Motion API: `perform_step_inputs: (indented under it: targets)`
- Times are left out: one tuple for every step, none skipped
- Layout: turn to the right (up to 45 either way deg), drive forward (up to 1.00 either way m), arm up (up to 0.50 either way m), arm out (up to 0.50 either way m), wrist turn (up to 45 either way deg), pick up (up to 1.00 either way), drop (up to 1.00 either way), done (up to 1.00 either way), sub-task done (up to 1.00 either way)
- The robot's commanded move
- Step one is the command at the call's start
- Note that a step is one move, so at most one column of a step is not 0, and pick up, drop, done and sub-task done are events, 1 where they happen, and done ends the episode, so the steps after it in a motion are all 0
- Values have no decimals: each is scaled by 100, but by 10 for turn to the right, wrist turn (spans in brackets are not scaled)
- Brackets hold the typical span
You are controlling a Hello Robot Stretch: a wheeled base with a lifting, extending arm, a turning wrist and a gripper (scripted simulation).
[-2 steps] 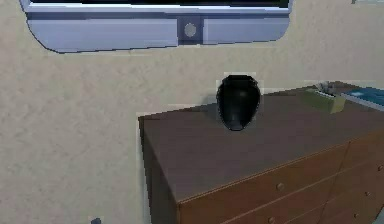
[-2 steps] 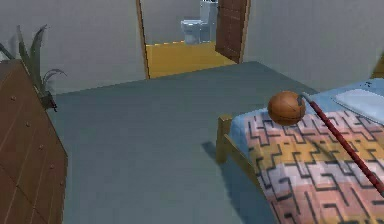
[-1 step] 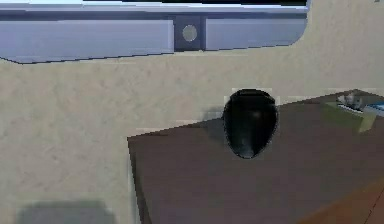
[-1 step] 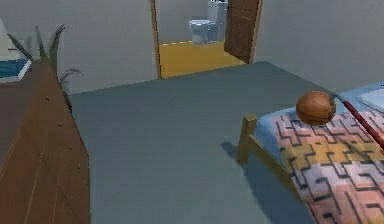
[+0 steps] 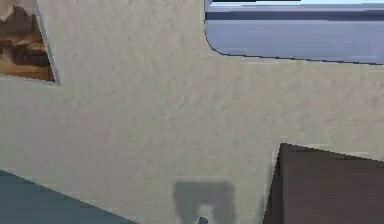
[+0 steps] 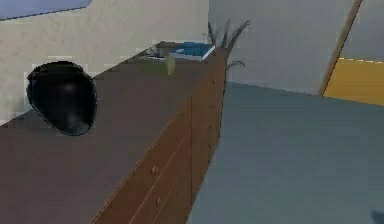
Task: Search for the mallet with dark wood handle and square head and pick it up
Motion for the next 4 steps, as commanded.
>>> perform_step_inputs:
  targets:
    - [-450,0,0,0,0,0,0,0,0]
    - [-360,0,0,0,0,0,0,0,0]
    - [0,0,38,0,0,0,0,0,0]
    - [0,0,0,46,0,0,0,0,0]
